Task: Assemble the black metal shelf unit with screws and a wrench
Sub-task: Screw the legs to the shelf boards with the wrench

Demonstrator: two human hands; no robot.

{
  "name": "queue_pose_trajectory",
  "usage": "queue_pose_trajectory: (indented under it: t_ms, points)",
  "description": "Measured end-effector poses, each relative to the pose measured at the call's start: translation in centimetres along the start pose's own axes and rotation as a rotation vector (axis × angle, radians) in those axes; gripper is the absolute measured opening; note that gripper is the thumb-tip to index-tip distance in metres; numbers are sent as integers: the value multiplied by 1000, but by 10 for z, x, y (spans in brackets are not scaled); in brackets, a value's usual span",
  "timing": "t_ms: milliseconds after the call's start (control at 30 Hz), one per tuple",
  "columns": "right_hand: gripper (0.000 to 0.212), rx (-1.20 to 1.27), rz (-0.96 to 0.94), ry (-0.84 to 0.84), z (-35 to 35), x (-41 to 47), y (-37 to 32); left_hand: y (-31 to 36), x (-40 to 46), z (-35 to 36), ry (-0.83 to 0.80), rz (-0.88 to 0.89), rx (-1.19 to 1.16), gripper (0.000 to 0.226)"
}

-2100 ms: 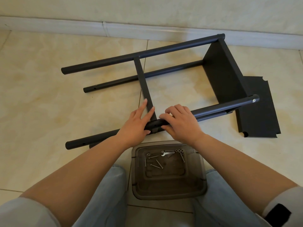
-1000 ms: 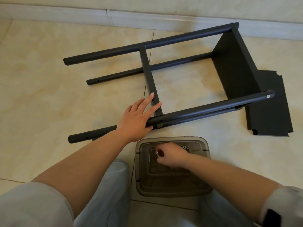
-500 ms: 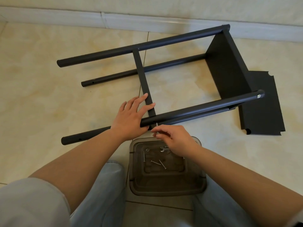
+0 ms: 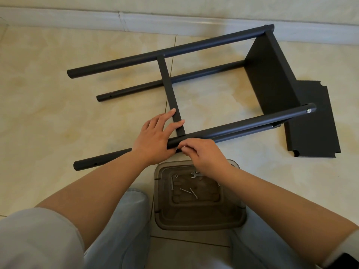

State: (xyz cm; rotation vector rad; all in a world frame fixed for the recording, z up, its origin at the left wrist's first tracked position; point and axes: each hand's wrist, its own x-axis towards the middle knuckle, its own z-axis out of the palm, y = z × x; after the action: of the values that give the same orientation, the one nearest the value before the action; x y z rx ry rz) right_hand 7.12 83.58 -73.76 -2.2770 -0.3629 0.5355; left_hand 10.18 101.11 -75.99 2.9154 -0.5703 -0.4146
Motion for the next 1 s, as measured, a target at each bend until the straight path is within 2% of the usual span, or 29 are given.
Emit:
queue_pose_trajectory:
  t_ms: [100, 267, 367, 533, 633, 800, 1000]
  points:
    - [22, 82, 100, 69, 6, 4, -7, 1, 0, -1, -14, -8, 3, 77]
    - [25, -121, 21, 55, 11, 3, -2, 1, 0, -3, -20, -7, -8, 76]
    - [23, 99, 129, 152, 11, 3, -10, 2, 0, -2, -10, -8, -11, 76]
    - [24, 5, 156, 92, 8, 6, -10, 2, 0, -2, -10, -7, -4, 76]
    - [22, 156, 210, 125, 6, 7, -13, 1, 0, -2, -13, -6, -6, 76]
    - [28, -93, 102, 6, 2, 5, -12, 2, 0, -2, -9, -10, 2, 76]
    - [21, 253, 290, 79, 2, 12, -18, 1, 1, 0, -1, -15, 4, 76]
